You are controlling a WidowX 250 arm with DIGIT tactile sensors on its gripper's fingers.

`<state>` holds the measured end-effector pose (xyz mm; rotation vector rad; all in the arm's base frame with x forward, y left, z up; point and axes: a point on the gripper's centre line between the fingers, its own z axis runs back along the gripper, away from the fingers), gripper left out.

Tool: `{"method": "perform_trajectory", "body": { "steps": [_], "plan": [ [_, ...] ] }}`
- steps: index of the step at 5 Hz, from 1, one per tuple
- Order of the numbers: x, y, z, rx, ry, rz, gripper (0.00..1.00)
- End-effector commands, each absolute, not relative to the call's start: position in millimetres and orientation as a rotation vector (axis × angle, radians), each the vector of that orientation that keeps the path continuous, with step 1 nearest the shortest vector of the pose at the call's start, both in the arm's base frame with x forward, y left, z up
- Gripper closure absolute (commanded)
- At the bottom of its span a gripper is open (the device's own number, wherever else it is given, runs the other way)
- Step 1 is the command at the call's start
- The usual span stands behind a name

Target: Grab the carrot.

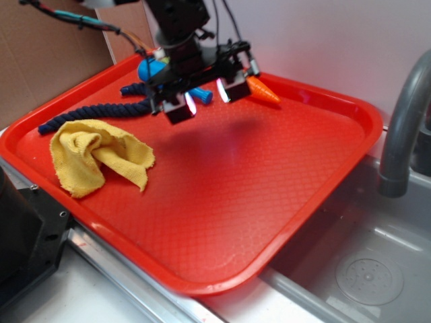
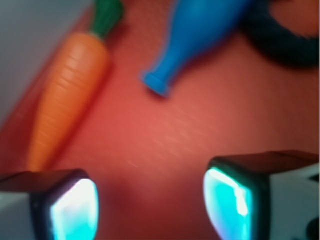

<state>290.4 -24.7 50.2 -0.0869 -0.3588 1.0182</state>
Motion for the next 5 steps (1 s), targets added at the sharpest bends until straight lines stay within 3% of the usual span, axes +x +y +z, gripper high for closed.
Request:
{"method": "perform_trajectory", "body": {
  "steps": [1, 3, 5],
  "plan": [
    [329.3, -16.7, 72.6, -0.064, -0.401, 0.998, 0.0],
    [350.9, -10.1, 57.8, 0.008, -0.368, 0.987, 0.0],
    [356.4, 3.4, 45.8, 0.05, -0.36, 1.004, 0.0]
  ]
}}
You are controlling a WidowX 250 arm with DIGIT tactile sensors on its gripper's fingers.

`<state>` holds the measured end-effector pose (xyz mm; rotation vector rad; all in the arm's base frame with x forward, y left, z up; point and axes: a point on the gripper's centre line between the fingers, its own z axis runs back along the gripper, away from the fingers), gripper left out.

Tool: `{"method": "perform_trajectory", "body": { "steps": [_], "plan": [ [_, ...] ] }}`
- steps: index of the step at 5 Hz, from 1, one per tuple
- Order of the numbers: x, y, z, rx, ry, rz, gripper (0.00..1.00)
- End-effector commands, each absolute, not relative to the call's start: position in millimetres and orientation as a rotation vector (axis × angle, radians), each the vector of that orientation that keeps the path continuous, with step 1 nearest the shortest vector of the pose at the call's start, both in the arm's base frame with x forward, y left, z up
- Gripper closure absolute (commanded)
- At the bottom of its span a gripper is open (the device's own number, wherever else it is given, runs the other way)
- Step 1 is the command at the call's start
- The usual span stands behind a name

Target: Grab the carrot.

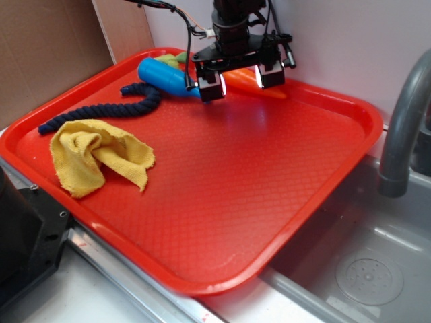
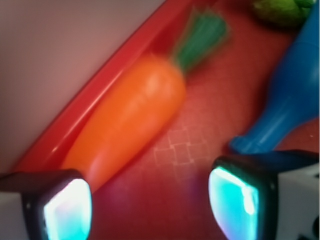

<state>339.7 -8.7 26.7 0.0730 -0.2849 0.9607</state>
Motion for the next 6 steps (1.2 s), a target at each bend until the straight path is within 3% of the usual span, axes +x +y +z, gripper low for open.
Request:
{"method": "perform_trajectory", "body": {
  "steps": [1, 2, 3, 4, 6],
  "plan": [
    [341.1, 2.7, 60.5, 0.018, -0.422, 0.999, 0.0],
    [323.0, 2.5, 78.2, -0.004, -0.507, 1.018, 0.0],
    [307.6, 10.8, 85.0, 0.027, -0.564, 1.047, 0.0],
    [315.6, 22.9, 77.4, 0.049, -0.565, 1.035, 0.0],
    [354.7, 32.3, 66.4, 0.146, -0.576, 0.874, 0.0]
  ]
}}
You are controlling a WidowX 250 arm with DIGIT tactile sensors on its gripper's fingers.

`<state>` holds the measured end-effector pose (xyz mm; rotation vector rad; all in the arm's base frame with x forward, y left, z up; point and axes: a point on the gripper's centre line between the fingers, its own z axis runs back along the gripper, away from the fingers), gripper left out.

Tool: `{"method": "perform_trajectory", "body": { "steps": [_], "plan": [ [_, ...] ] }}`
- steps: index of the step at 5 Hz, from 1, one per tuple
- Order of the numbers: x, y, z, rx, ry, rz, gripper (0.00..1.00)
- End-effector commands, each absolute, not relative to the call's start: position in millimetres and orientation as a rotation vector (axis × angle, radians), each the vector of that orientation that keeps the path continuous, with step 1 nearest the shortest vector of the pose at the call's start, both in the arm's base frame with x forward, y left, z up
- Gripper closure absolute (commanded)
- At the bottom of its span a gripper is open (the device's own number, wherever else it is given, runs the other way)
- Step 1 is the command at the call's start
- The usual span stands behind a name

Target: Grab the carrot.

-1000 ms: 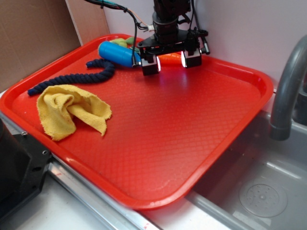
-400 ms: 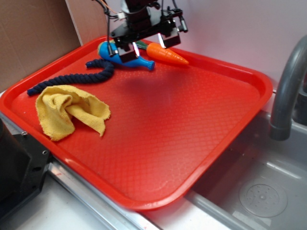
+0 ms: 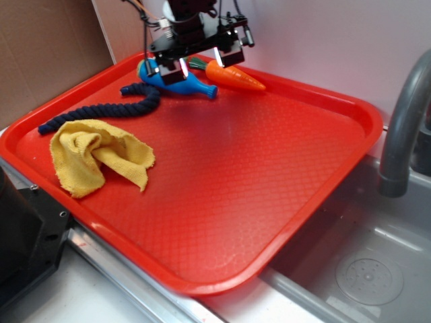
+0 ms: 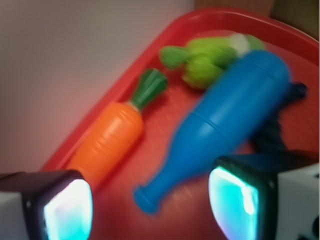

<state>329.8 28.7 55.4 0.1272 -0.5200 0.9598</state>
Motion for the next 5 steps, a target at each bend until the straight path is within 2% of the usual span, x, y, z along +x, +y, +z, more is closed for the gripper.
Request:
{"method": "perform_trajectory", "body": {
  "steps": [1, 2, 3, 4, 5],
  "plan": [
    [364.9, 40.2, 58.0, 0.159, -0.56, 0.86, 0.0],
    [367.9, 42.4, 50.2, 0.156, -0.537, 0.846, 0.0],
    [365.9, 39.8, 43.0, 0.11, -0.521, 0.842, 1.0],
    [352.5, 33.4, 18.5, 0.003, -0.325, 0.873, 1.0],
    [326.3, 5.8, 13.2, -0.155, -0.112, 0.827, 1.0]
  ]
}}
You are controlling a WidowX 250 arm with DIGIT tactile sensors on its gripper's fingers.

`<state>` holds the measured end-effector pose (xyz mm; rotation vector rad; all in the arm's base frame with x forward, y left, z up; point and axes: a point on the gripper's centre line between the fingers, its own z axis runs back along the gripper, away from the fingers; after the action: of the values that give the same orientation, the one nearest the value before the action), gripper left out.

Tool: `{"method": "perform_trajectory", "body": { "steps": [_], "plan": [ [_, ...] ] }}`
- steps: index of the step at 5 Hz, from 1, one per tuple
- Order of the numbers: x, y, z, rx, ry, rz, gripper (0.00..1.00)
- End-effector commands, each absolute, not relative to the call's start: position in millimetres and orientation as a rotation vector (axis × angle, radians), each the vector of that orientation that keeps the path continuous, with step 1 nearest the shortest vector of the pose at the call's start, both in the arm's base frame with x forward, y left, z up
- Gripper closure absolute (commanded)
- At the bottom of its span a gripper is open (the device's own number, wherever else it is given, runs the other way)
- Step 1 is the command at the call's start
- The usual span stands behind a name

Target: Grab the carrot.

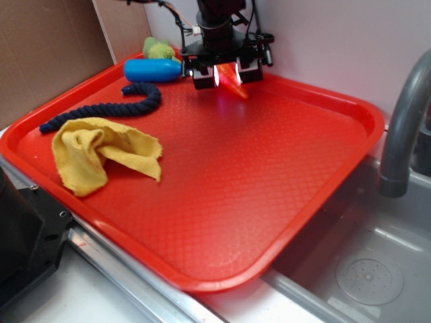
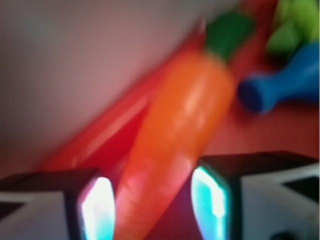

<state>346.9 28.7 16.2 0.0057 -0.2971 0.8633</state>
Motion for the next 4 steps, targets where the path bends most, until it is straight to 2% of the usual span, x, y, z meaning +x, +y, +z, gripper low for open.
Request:
{"method": "perform_trajectory", "body": {
  "steps": [1, 2, 3, 4],
  "plan": [
    [299.8, -24.0, 51.4, -0.322, -0.047, 0.715, 1.0],
    [279.4, -38.1, 80.5, -0.413, -0.037, 0.616, 1.0],
    [262.5, -51.2, 96.7, -0.414, -0.039, 0.528, 1.0],
    [257.2, -69.8, 112.8, -0.312, -0.042, 0.419, 1.0]
  ]
}}
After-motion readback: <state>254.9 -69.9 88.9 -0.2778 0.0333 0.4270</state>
